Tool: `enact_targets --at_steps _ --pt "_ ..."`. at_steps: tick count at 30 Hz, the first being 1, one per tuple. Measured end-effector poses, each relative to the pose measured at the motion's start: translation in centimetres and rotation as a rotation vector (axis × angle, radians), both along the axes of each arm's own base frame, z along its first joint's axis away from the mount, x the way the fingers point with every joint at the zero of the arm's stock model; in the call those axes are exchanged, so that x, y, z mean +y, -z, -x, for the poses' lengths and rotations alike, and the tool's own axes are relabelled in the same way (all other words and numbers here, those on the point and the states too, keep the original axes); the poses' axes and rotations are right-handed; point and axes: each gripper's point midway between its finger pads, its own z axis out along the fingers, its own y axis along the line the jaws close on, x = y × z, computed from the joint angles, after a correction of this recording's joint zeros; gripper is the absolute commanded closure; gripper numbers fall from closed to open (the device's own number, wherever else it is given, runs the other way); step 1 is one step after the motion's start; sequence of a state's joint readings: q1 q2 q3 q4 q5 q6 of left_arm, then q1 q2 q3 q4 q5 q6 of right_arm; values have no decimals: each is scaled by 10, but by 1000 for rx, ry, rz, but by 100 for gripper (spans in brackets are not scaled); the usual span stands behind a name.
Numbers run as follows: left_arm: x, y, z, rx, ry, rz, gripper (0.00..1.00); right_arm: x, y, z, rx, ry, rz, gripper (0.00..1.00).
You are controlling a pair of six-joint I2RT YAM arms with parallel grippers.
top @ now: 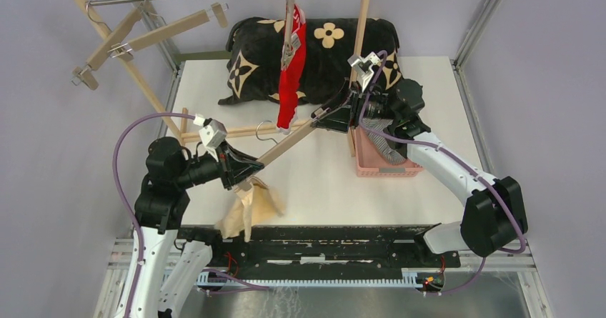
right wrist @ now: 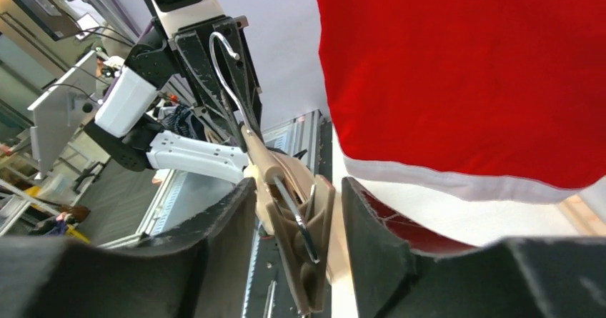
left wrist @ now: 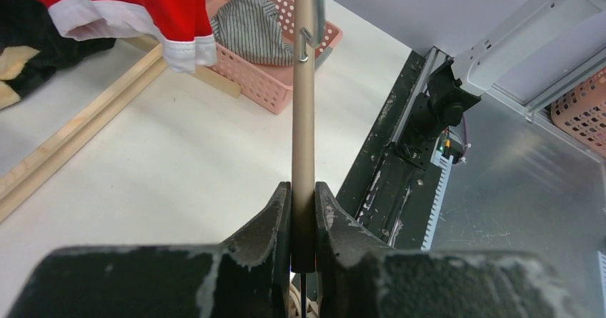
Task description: Remove the underwear clipped to the hanger
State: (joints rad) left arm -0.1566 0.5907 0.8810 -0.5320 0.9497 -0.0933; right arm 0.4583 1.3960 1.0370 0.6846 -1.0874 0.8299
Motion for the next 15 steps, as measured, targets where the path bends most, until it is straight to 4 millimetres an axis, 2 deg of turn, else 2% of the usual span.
enact_targets --at_steps 7,15 --pt "-2 -11 -5 -35 -10 44 97 -2 -3 -6 -25 63 -17 16" --pt "-10 -25 -27 -40 -17 136 97 1 -5 -4 -32 101 -83 23"
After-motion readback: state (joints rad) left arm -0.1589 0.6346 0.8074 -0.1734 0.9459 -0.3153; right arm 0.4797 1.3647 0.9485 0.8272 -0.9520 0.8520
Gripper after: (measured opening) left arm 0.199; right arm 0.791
